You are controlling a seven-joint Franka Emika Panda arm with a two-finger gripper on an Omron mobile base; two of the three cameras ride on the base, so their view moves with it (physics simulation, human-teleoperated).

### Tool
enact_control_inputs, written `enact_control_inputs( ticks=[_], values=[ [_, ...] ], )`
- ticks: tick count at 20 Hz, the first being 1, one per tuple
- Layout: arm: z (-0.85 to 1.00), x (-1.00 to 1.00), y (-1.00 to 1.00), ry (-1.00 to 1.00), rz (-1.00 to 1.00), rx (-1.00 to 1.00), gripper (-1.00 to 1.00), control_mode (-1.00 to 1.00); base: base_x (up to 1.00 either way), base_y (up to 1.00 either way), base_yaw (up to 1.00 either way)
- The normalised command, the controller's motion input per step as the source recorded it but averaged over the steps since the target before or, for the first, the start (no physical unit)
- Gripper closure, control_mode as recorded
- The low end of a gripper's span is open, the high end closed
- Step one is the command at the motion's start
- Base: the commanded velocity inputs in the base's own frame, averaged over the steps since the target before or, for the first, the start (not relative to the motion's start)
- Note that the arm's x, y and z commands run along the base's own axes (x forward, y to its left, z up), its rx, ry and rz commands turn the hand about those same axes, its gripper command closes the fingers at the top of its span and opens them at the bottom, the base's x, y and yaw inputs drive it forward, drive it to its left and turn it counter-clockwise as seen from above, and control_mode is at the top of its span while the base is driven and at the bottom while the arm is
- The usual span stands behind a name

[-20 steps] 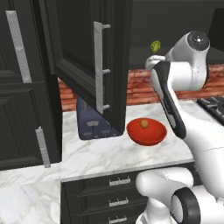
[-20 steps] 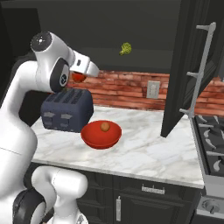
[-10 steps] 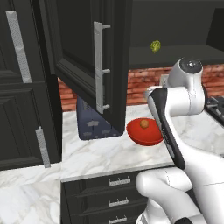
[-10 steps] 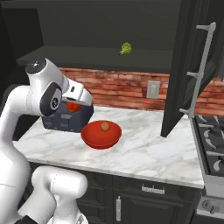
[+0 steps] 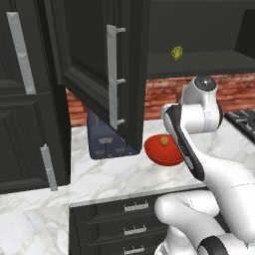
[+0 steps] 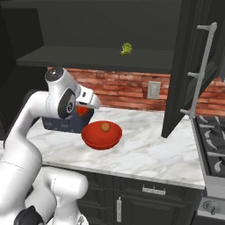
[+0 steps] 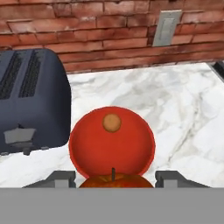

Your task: Open the cabinet. Pick the apple and tangerine from the cabinet and place them into the bowl. Then close the cabinet.

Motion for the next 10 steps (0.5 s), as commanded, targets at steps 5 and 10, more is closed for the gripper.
enact_control_inputs(
  ticks=[5, 10],
  values=[
    [-0.56, 0.67, -0.11, 0.15, 0.01, 0.00, 1.00, -1.00, 0.00, 0.00, 0.00],
    [-0.62, 0.76, -0.23, 0.28, 0.02, 0.00, 1.00, -1.00, 0.00, 0.00, 0.00]
  ],
)
